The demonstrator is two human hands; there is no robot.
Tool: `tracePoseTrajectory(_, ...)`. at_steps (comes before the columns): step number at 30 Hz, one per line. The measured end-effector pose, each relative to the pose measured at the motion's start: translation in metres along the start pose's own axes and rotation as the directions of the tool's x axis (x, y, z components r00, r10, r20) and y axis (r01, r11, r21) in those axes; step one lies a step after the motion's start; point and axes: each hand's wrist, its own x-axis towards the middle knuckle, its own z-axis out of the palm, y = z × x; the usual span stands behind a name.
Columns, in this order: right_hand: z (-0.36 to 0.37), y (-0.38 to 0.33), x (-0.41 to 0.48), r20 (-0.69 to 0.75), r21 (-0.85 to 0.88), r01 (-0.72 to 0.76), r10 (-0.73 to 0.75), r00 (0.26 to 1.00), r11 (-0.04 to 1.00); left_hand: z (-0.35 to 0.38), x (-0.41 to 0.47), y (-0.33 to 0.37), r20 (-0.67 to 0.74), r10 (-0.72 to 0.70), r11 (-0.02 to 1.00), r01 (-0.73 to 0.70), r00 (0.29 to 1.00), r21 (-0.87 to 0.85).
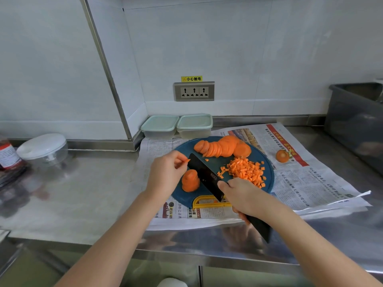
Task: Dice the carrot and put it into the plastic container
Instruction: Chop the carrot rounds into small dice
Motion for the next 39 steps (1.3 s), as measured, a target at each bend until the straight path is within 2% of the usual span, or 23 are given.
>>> tracePoseTrajectory(8,0.004,0.003,0.003,-0.024,-0.037,0.039,-0.039,0.999,0.999,0.015,-0.026,-0.01,-0.007,0.101,0.991,-0.1,0.995,0.09)
tracePoseTrajectory(13,0.01,0.002,0.006,-0.073,-0.171,0.096,-0.11,0.991,0.981,0.017,-0.036,-0.015,0.03,0.08,0.996,-0.079,0.996,-0.032)
tracePoseTrajectory(17,0.02,0.008,0.006,-0.18,-0.263,0.224,-0.276,0.944,0.938,0.02,-0.042,-0.022,0.026,0.092,0.993,-0.089,0.995,-0.083)
tracePoseTrajectory(19,0.015,0.006,0.004,-0.14,-0.282,0.213,-0.26,0.956,0.935,0.021,-0.045,-0.022,0.005,0.094,0.993,-0.094,0.996,-0.075)
tracePoseTrajectory(21,0.018,0.005,0.004,-0.124,-0.302,0.222,-0.269,0.955,0.927,0.023,-0.048,-0.021,-0.001,0.131,0.991,-0.131,0.991,-0.032)
tracePoseTrajectory(23,0.022,0.007,0.007,-0.168,-0.354,0.28,-0.355,0.92,0.892,0.024,-0.051,-0.019,0.03,0.162,0.985,-0.163,0.986,0.061)
tracePoseTrajectory(26,0.022,0.013,0.017,-0.154,-0.377,0.227,-0.303,0.941,0.898,0.023,-0.054,-0.017,0.037,0.175,0.97,-0.179,0.984,0.163)
tracePoseTrajectory(29,0.015,0.01,0.015,-0.099,-0.368,0.207,-0.26,0.961,0.907,0.025,-0.053,-0.018,0.043,0.261,0.944,-0.264,0.964,0.196)
tracePoseTrajectory(34,0.018,0.008,0.016,-0.09,-0.428,0.206,-0.268,0.959,0.88,0.03,-0.051,-0.024,-0.004,0.329,0.925,-0.322,0.944,0.203)
tracePoseTrajectory(39,0.017,0.002,0.01,-0.096,-0.446,0.21,-0.28,0.955,0.87,0.035,-0.051,-0.028,0.044,0.332,0.874,-0.325,0.942,0.362)
